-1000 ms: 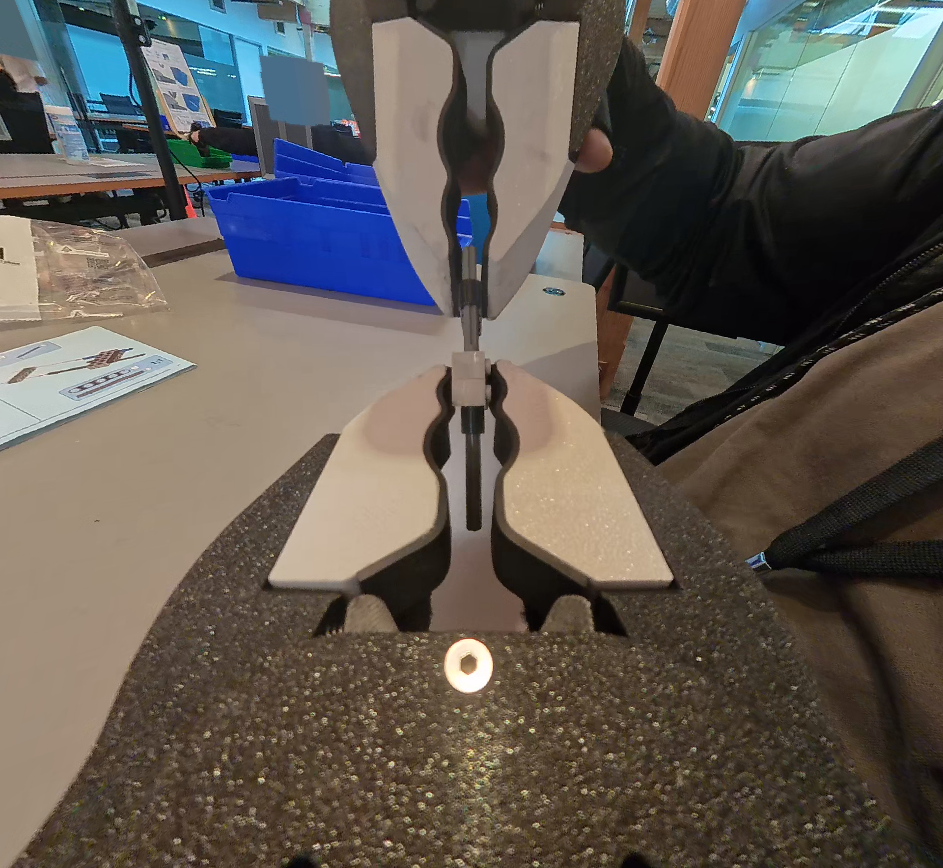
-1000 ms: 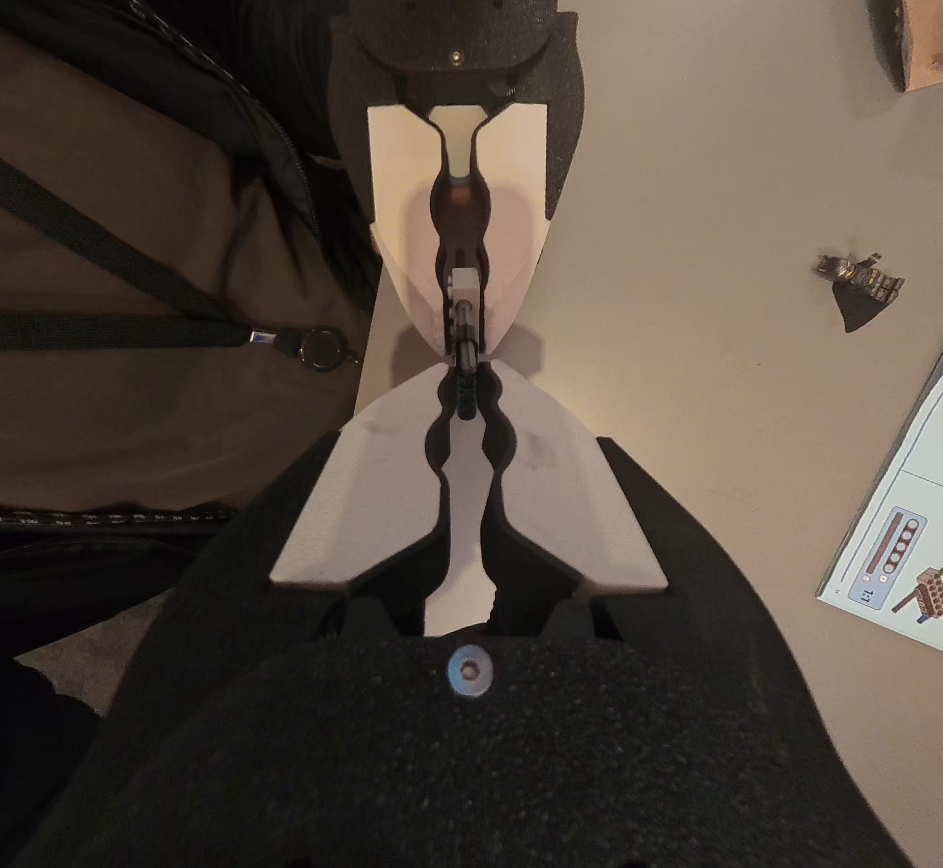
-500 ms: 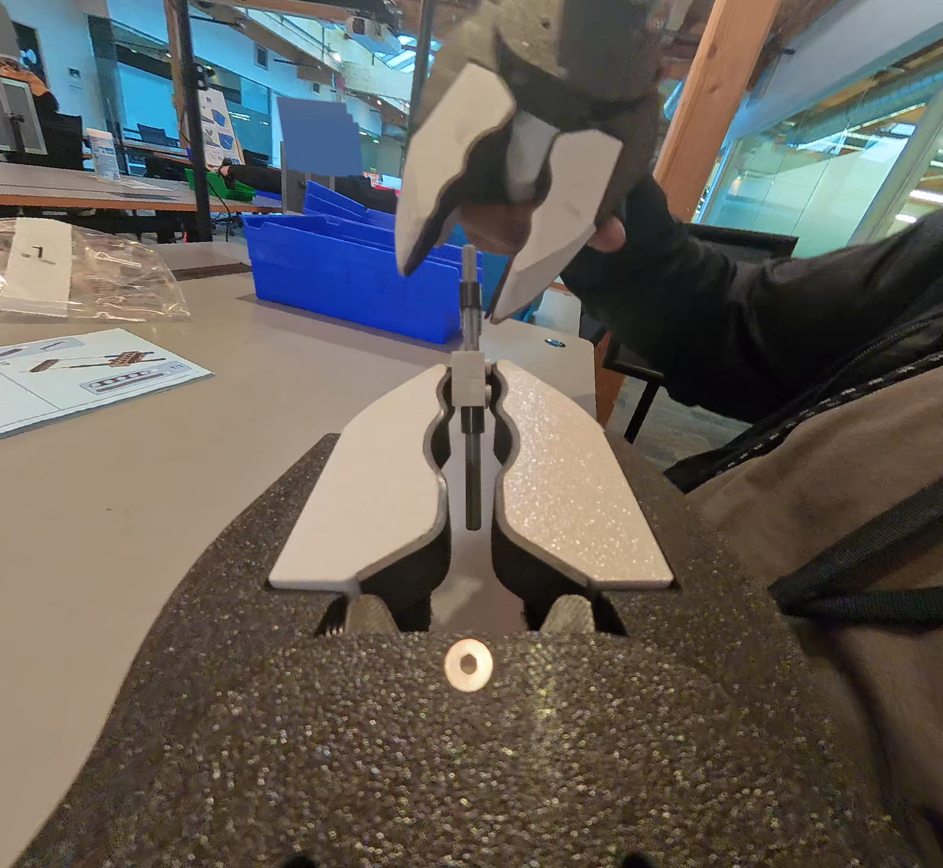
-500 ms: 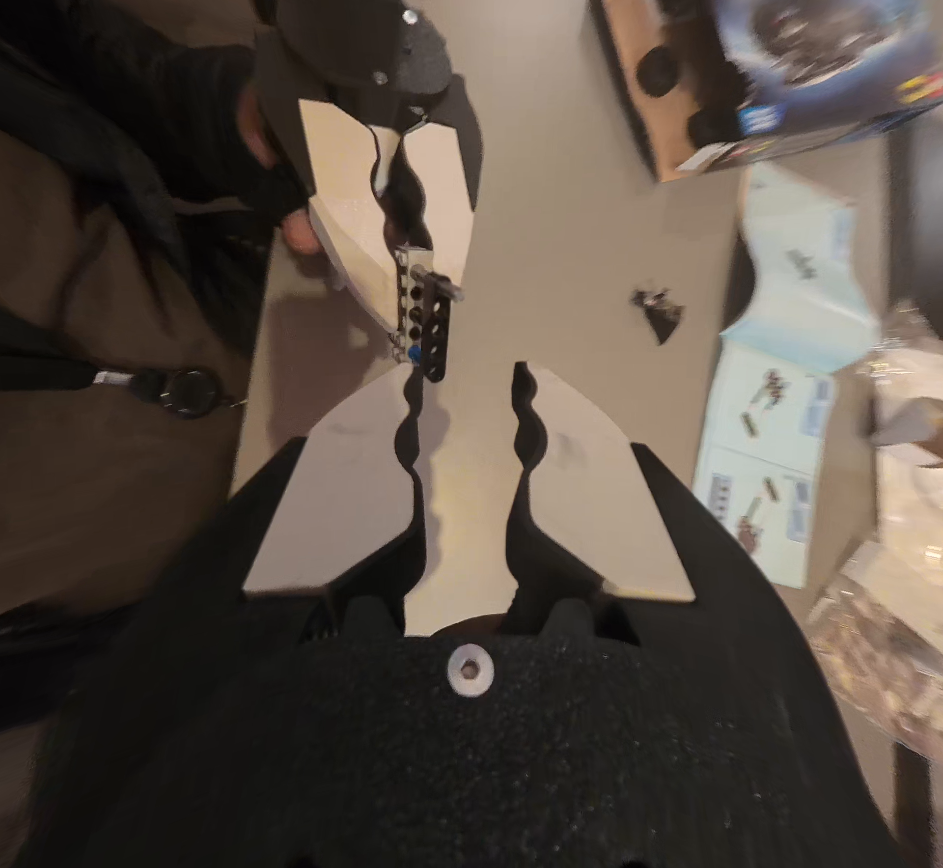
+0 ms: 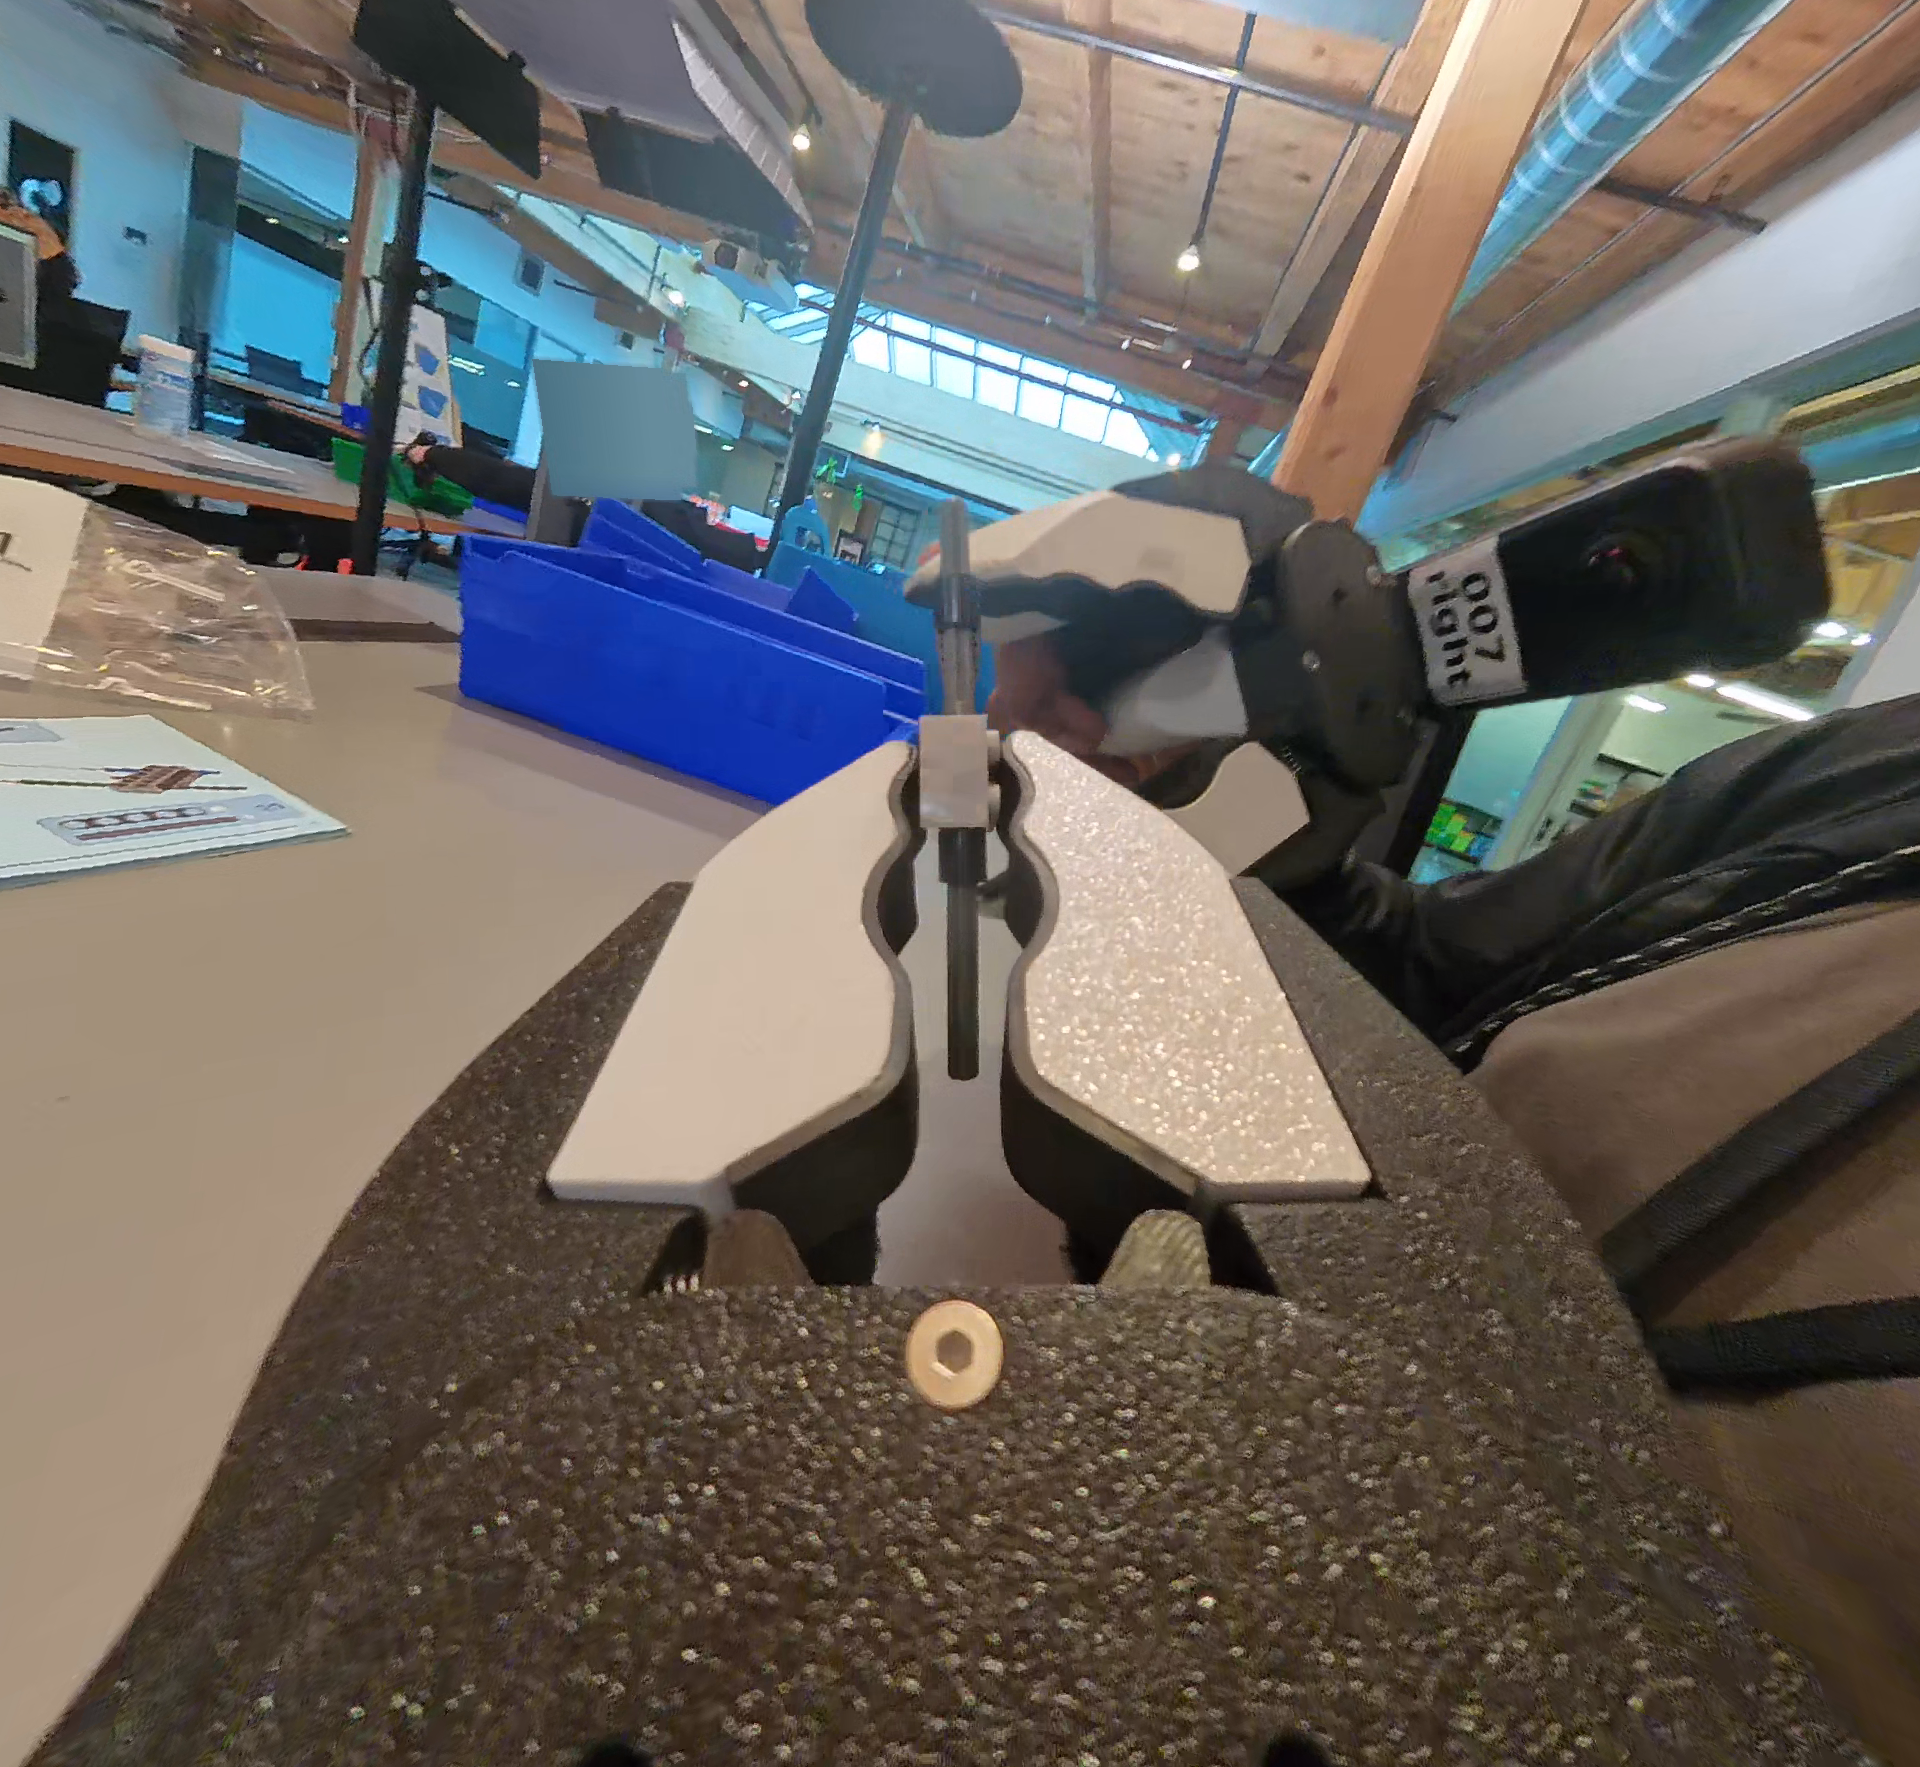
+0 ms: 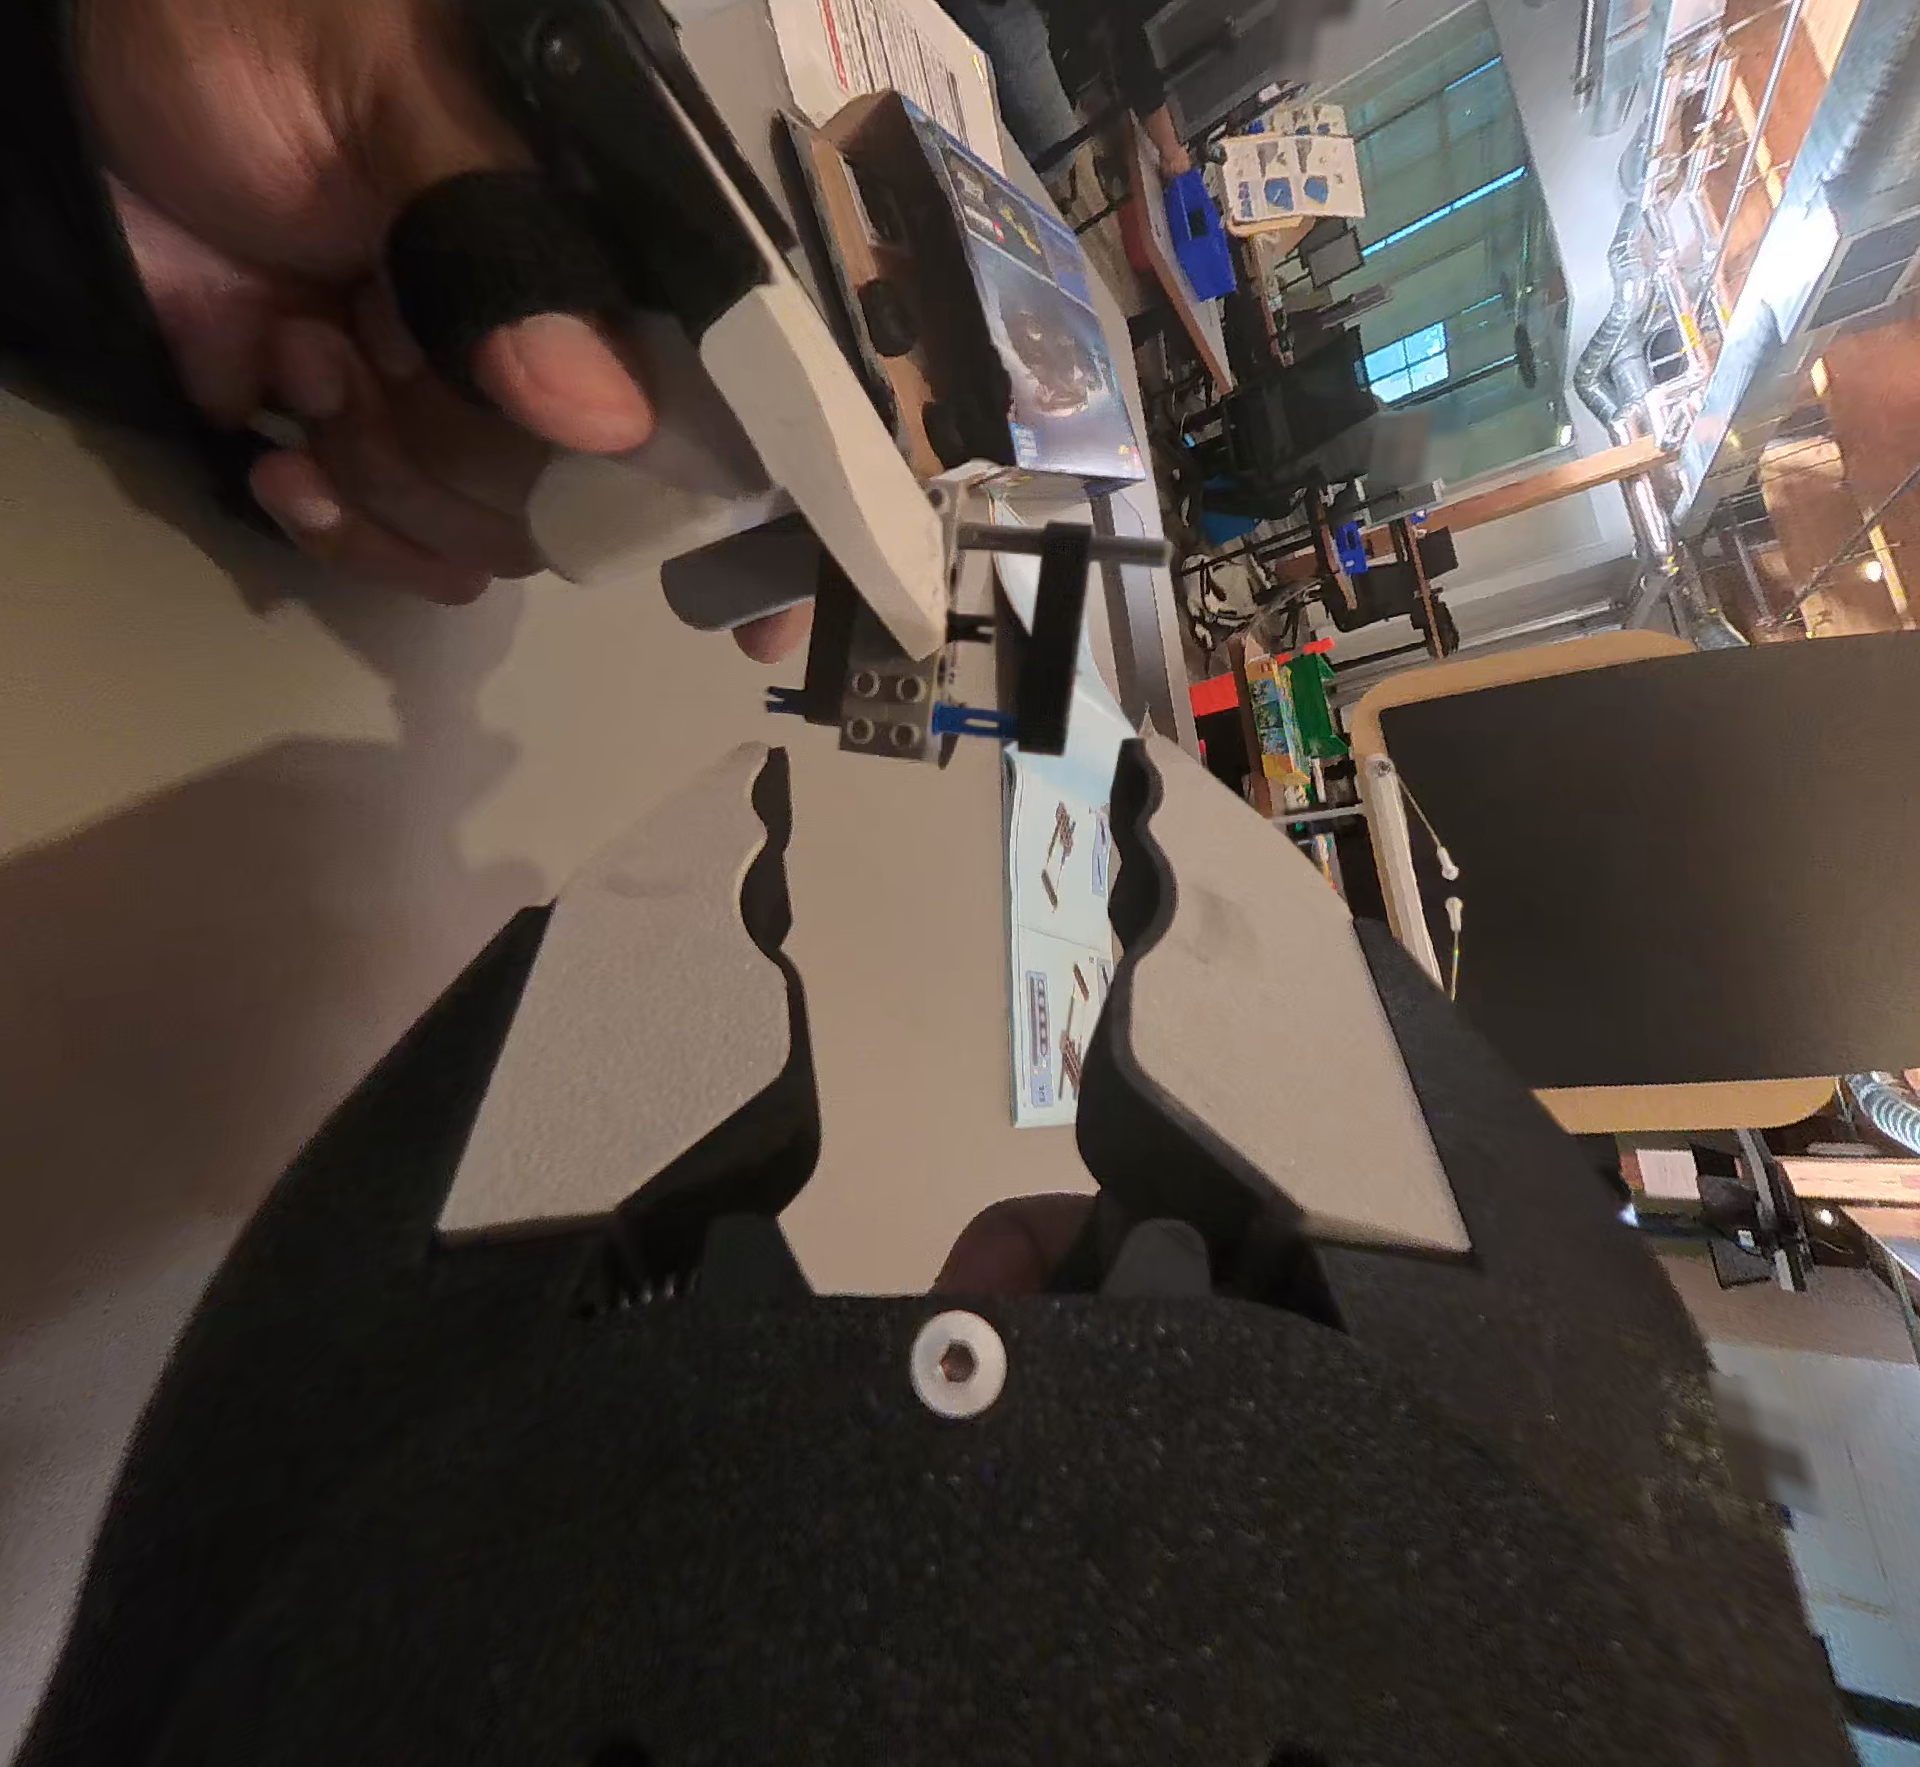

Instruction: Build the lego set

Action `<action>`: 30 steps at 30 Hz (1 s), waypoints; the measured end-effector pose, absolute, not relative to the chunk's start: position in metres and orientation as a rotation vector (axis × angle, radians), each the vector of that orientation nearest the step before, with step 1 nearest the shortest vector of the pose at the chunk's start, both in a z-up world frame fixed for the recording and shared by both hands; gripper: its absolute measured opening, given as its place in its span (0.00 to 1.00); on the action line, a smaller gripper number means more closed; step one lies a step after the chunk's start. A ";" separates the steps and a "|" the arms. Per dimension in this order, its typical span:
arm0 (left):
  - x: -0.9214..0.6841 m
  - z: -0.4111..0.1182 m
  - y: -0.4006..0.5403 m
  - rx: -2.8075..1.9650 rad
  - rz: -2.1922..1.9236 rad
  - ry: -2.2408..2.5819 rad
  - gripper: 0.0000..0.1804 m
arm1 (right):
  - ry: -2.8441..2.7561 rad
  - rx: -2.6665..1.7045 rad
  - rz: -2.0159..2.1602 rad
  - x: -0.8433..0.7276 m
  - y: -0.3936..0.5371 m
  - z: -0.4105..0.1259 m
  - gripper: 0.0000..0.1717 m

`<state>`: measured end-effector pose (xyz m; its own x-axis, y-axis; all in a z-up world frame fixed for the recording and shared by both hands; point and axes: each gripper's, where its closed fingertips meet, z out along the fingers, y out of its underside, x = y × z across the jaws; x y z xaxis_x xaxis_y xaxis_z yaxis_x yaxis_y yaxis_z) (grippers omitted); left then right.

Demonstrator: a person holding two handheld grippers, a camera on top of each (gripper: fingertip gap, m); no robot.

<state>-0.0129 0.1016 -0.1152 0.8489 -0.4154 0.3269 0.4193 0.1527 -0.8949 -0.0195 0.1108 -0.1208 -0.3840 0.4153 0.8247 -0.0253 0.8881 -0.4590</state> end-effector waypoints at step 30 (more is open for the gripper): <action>-0.011 -0.113 0.104 -1.246 -0.691 -0.025 0.06 | -1.847 -0.204 0.474 -0.022 0.110 -0.120 0.24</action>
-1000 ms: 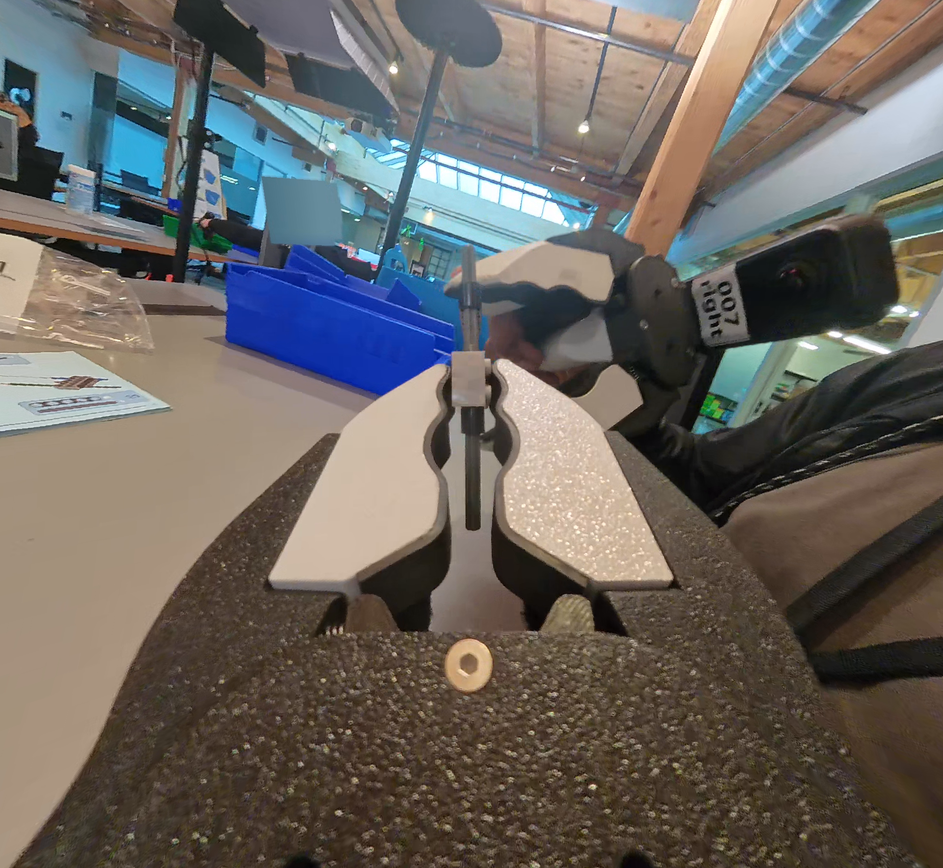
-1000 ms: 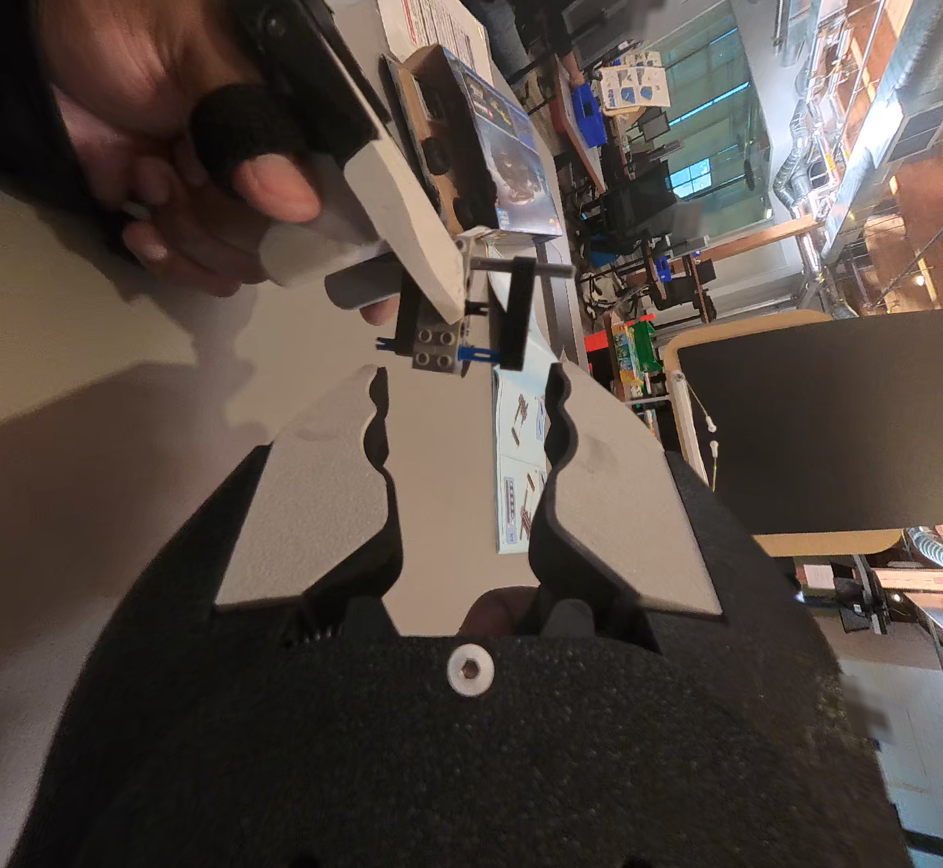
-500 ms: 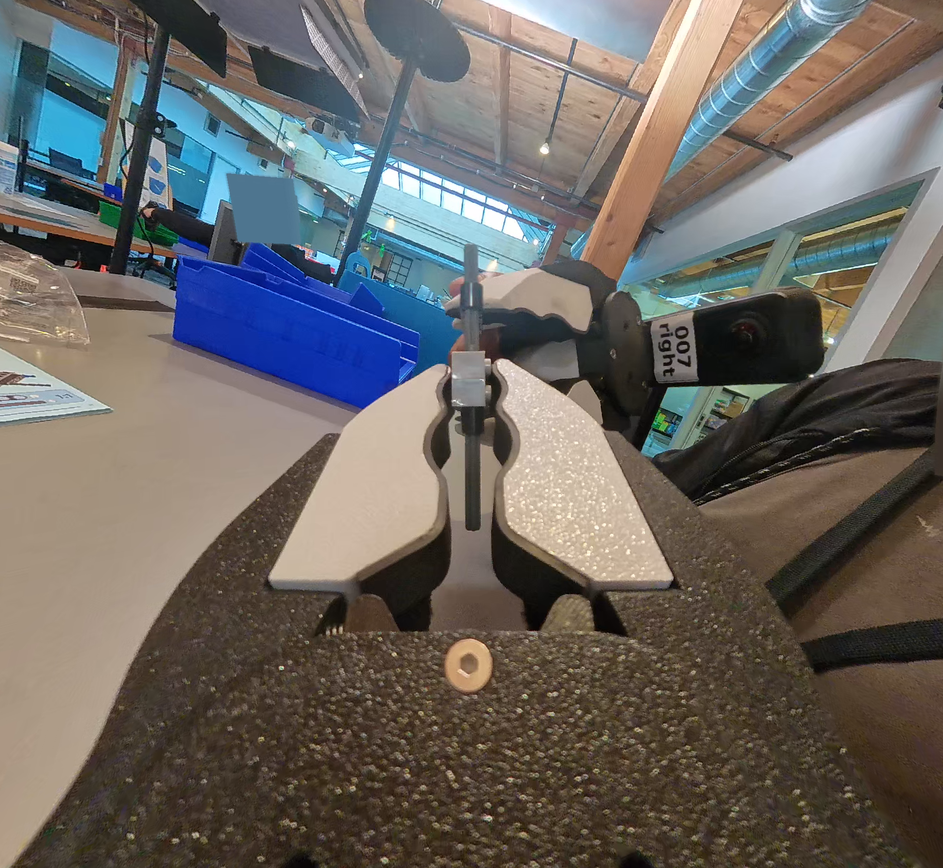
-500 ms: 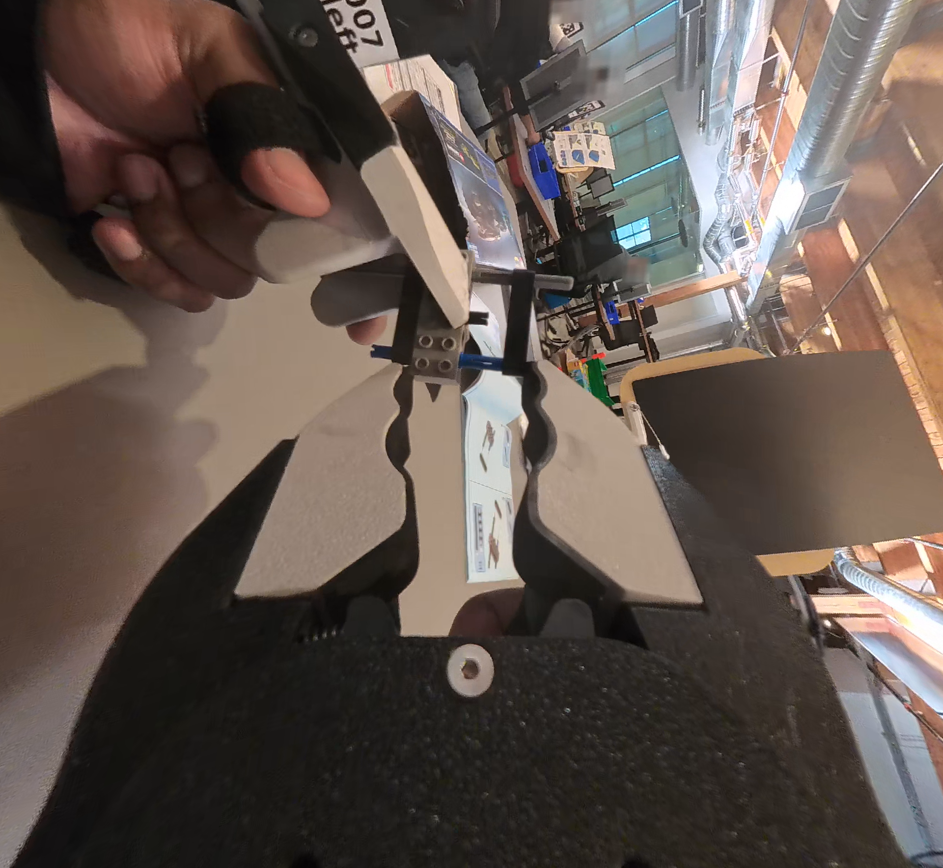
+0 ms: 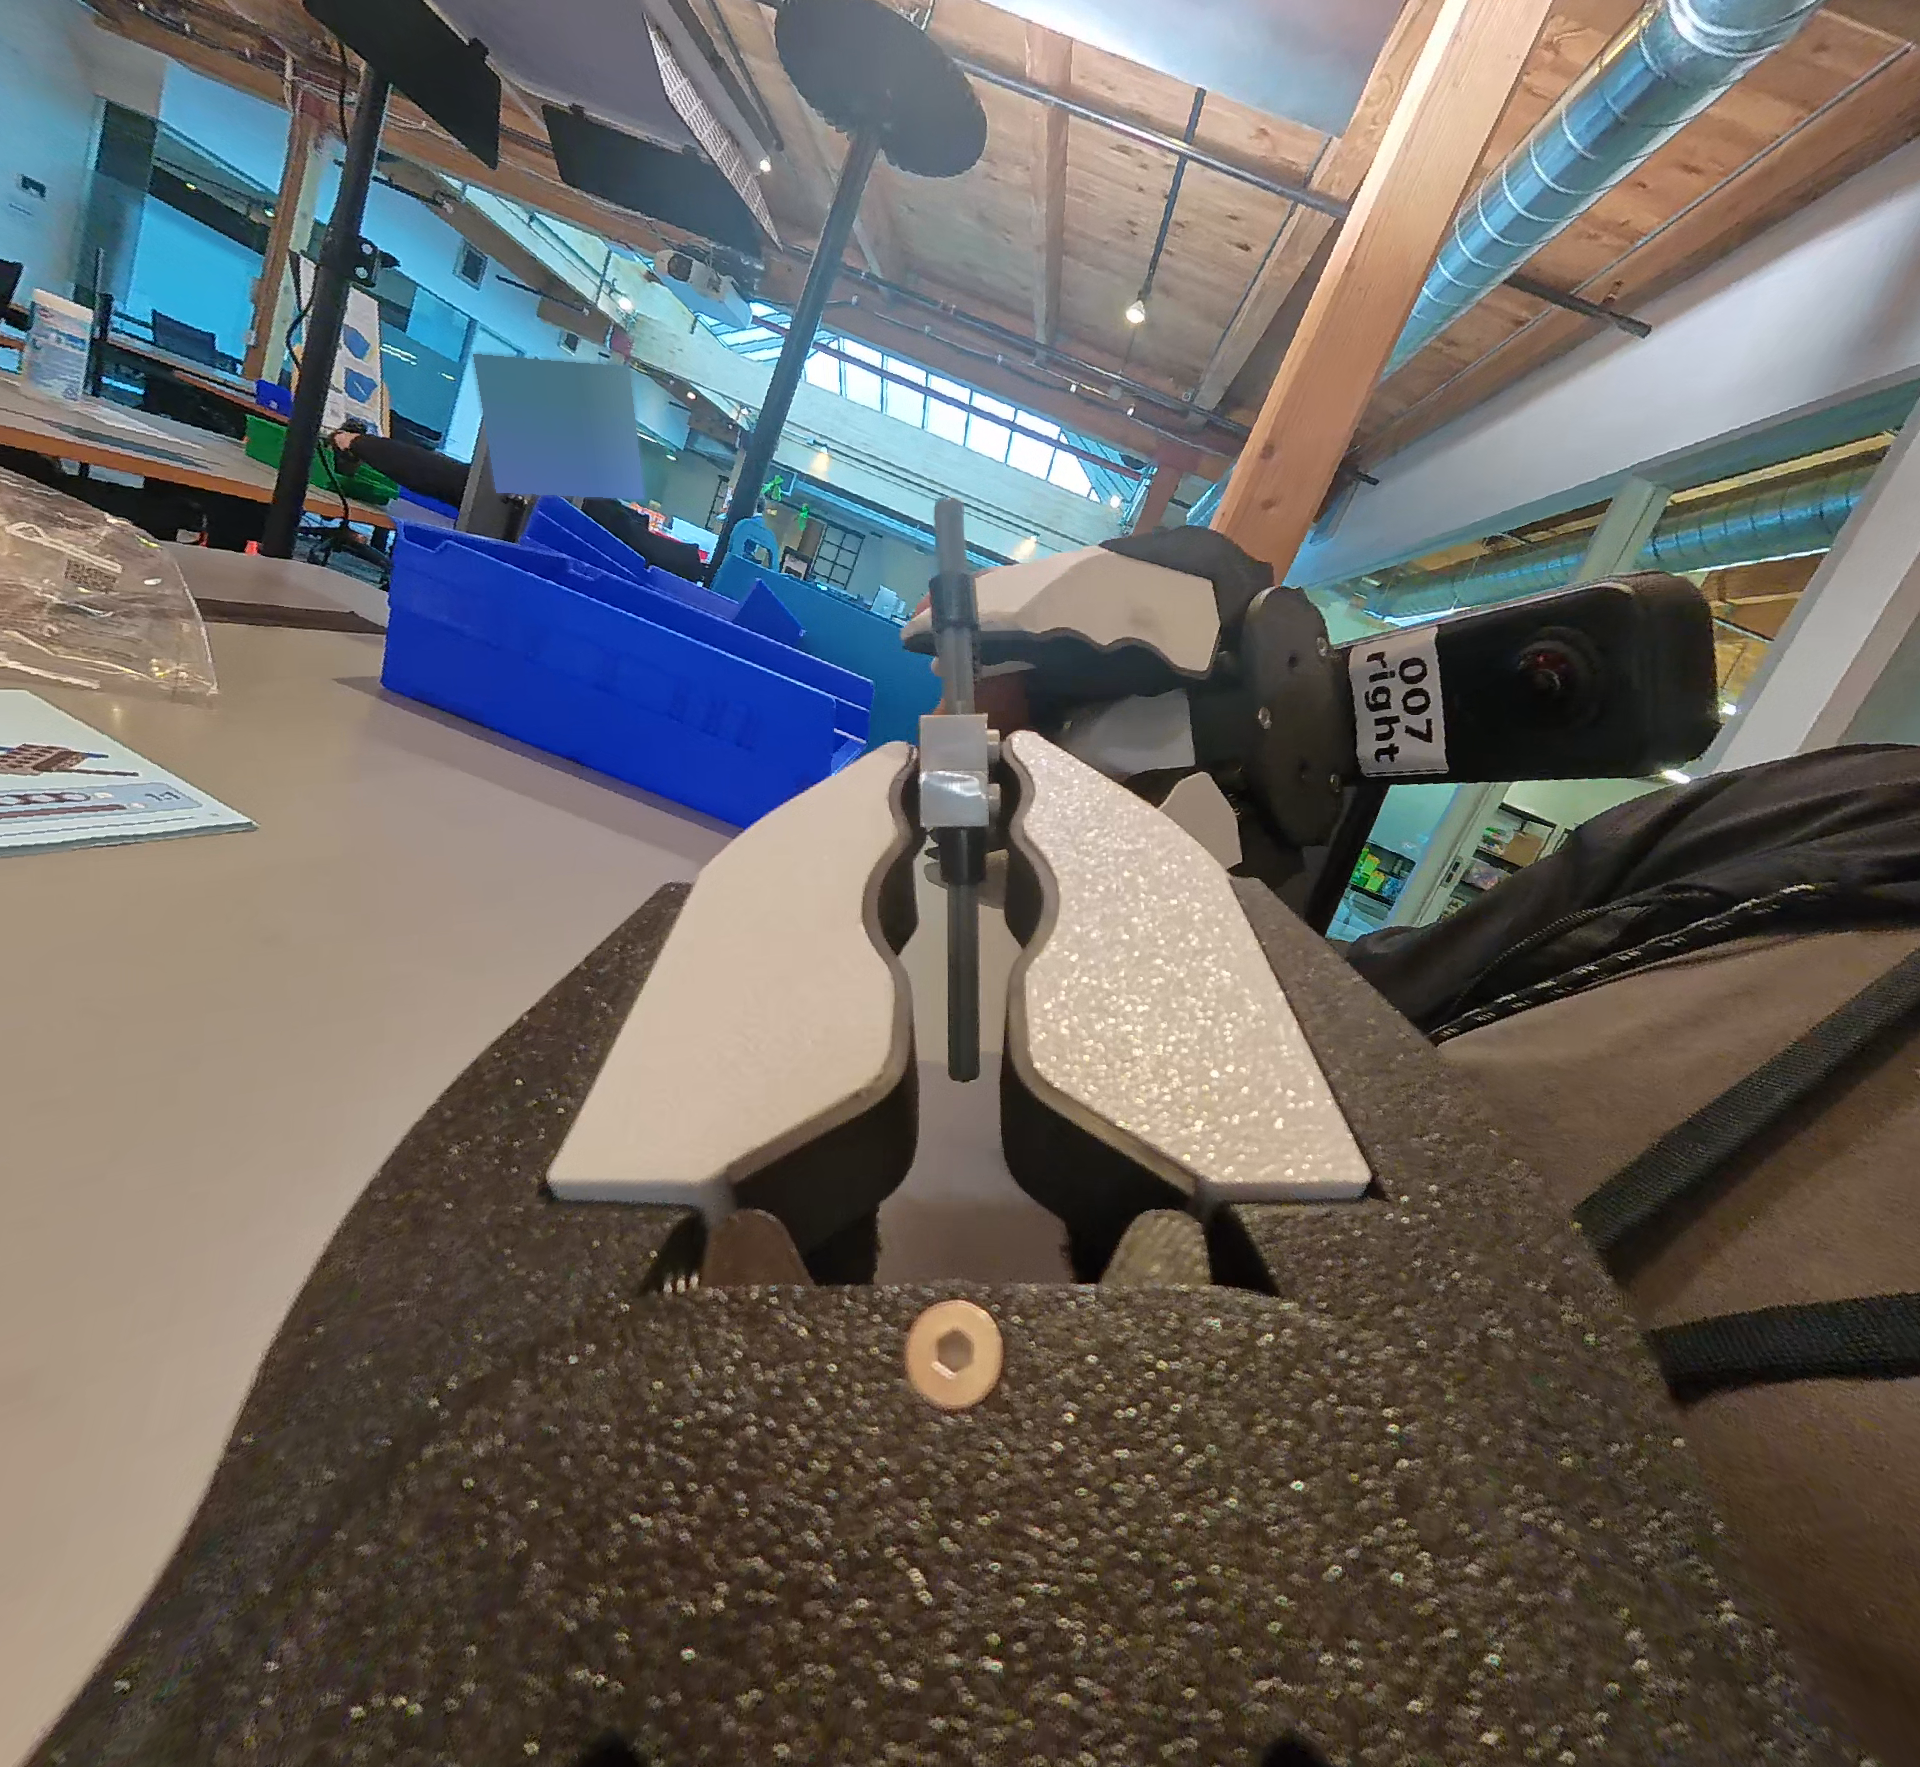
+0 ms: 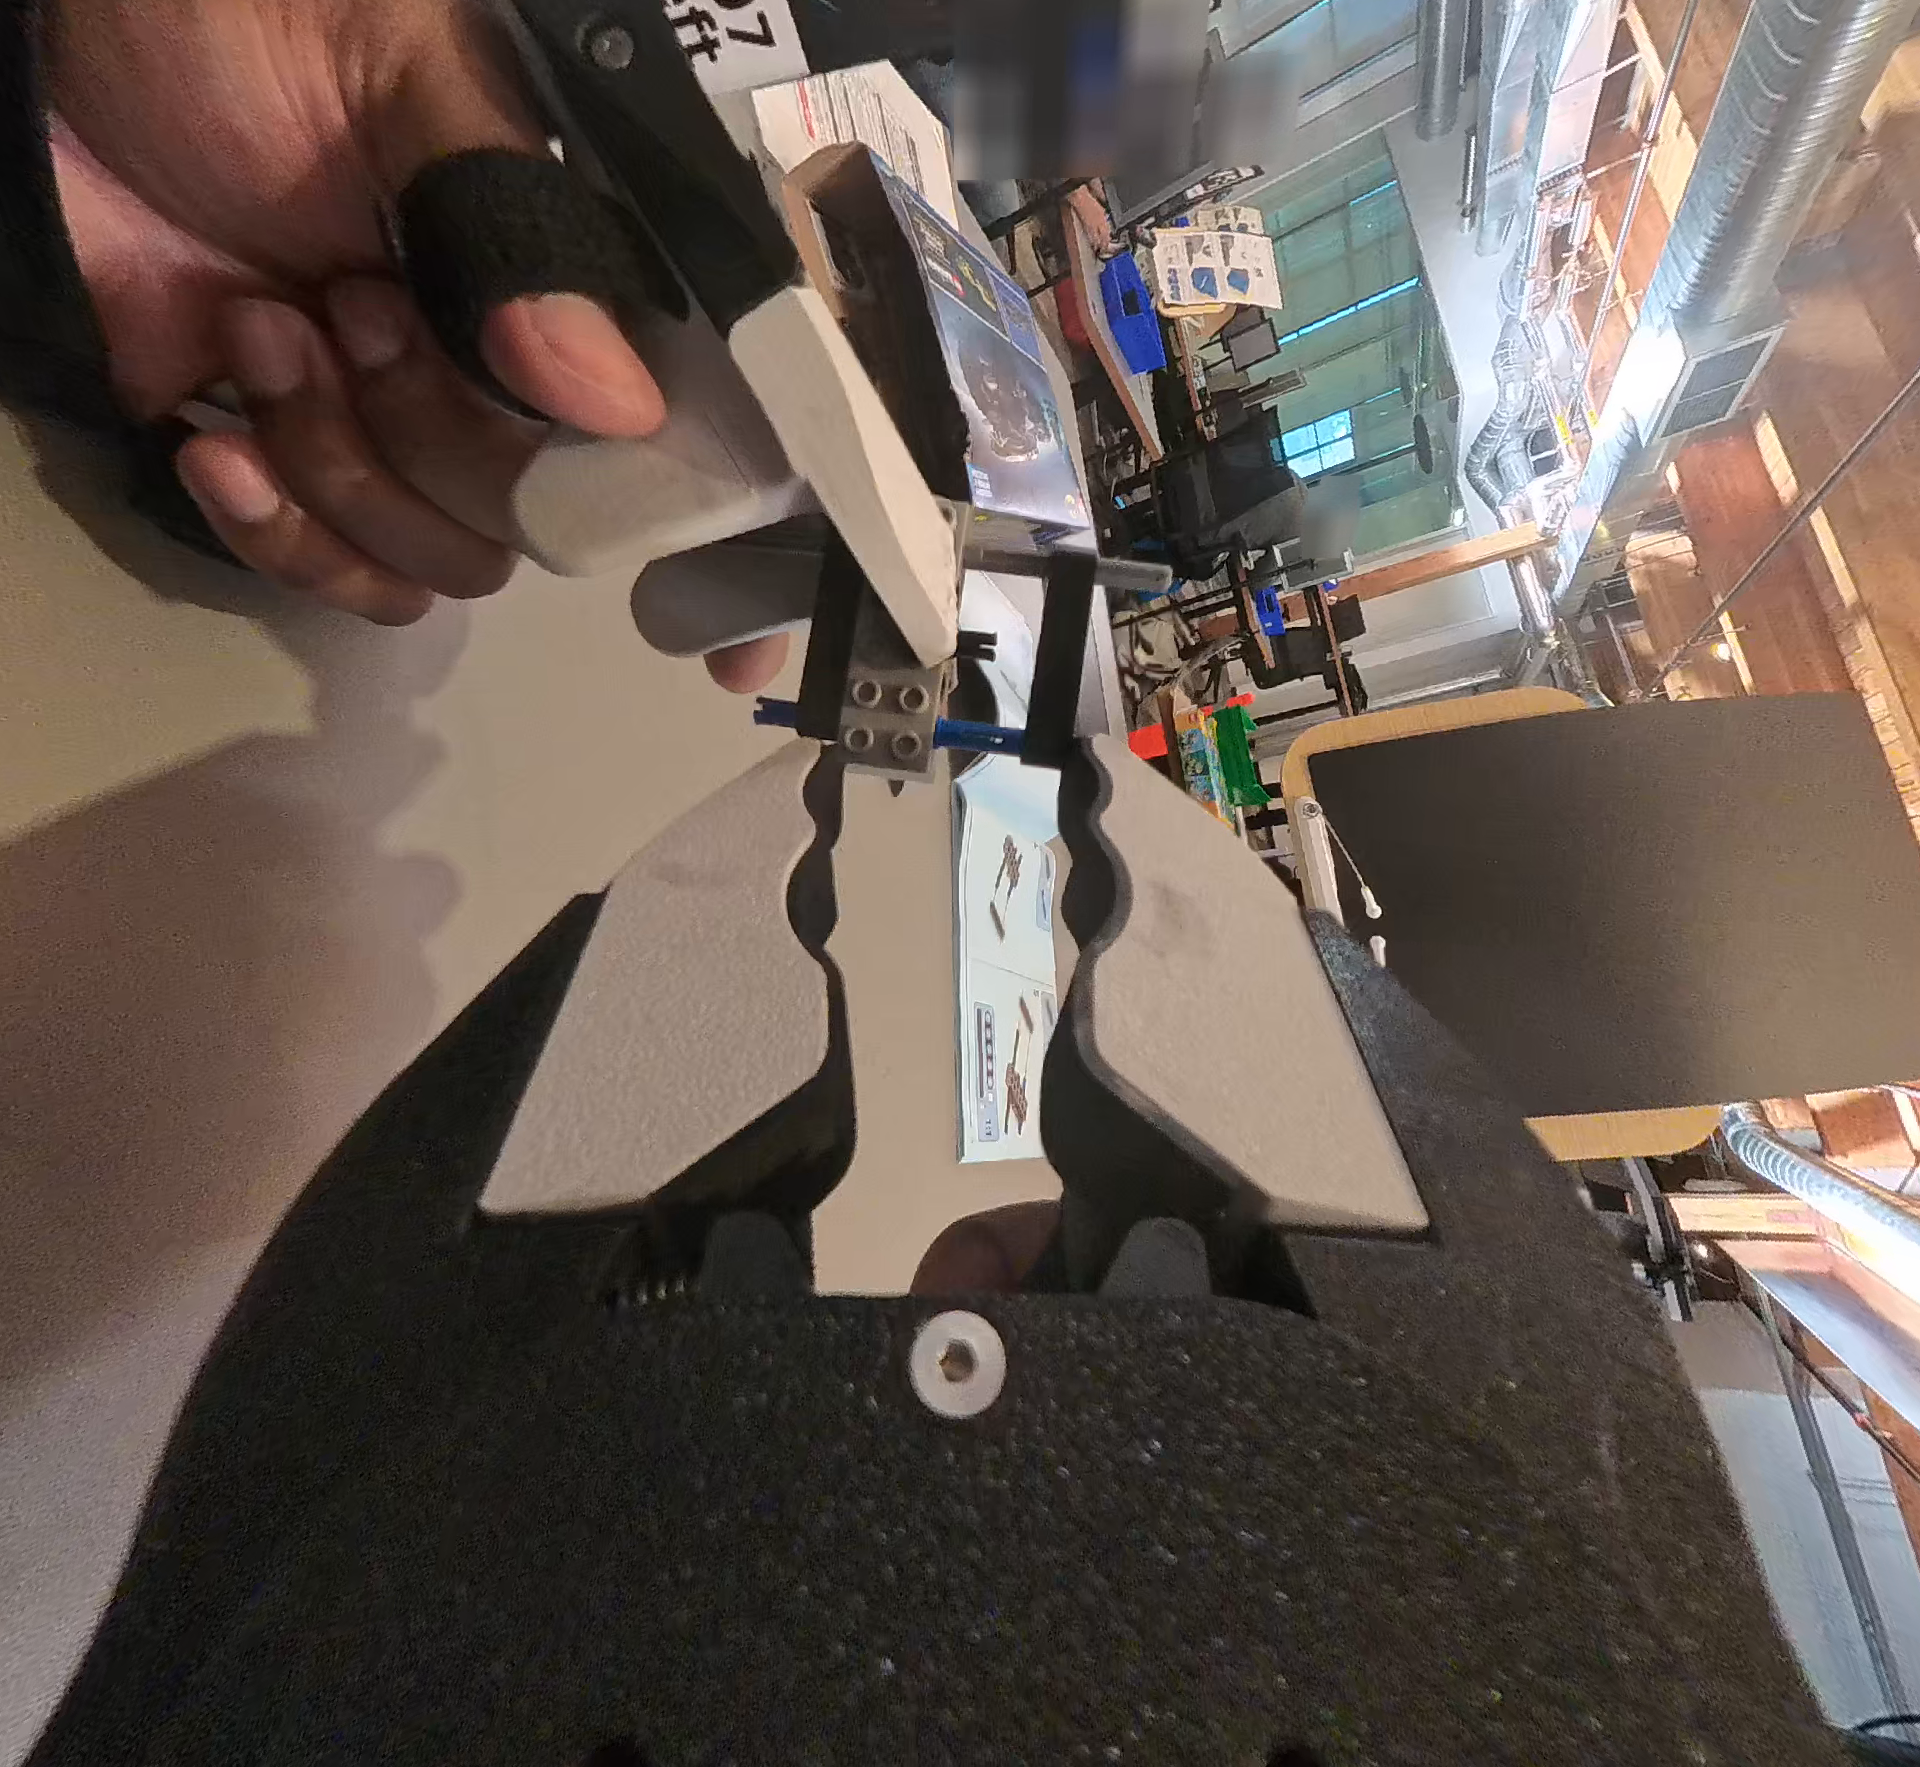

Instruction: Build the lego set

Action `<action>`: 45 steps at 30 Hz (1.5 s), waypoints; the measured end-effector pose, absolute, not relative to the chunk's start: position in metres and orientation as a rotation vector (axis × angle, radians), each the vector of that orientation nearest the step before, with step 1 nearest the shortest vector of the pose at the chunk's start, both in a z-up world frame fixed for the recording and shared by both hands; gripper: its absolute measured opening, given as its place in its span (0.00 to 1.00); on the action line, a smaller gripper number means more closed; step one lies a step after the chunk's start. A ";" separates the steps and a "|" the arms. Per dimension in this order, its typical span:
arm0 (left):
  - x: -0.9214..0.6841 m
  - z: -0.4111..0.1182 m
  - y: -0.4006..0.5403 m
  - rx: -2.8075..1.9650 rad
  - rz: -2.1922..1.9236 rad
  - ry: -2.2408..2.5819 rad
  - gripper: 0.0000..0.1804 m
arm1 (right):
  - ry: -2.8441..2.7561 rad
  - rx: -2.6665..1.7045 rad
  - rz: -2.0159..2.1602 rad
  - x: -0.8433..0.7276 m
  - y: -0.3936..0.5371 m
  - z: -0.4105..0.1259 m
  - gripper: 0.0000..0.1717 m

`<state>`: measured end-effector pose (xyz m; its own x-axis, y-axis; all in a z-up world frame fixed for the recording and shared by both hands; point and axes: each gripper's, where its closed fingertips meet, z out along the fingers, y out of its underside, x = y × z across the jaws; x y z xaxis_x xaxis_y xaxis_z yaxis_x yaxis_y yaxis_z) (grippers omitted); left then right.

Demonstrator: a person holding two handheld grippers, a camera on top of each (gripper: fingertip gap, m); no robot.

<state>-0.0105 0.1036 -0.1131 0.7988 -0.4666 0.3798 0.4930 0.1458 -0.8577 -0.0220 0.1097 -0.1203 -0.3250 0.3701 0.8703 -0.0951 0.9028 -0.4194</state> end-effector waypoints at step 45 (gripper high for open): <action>-0.009 -0.113 0.104 -1.246 -0.601 -0.019 0.07 | -1.821 -0.161 0.411 -0.023 0.108 -0.121 0.22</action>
